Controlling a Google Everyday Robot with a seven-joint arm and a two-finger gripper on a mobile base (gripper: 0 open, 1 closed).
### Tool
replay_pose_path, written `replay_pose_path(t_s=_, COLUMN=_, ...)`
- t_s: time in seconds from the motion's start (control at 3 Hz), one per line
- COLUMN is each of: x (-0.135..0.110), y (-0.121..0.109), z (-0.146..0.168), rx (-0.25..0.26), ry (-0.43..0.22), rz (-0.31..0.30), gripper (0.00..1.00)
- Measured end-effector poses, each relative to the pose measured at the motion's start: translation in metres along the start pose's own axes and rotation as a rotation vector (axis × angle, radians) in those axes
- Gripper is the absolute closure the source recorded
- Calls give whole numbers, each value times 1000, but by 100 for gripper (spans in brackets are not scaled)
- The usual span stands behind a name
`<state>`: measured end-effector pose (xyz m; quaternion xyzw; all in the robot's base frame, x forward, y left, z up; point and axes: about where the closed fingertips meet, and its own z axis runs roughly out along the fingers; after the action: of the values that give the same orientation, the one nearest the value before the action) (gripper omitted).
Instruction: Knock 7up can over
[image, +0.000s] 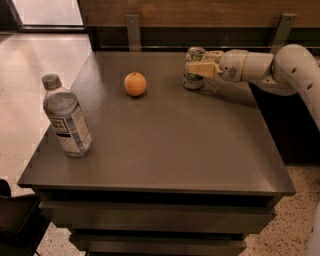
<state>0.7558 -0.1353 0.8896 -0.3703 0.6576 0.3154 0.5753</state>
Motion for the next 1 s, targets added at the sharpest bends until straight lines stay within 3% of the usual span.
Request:
replay_pose_path(t_s=0.67, x=-15, y=-2, z=-16, rx=13, ry=78, rz=-24, gripper=100)
replay_pose_path(t_s=1.0, x=-23, y=-3, z=-30, rx=20, ry=160, rz=-49, gripper=100)
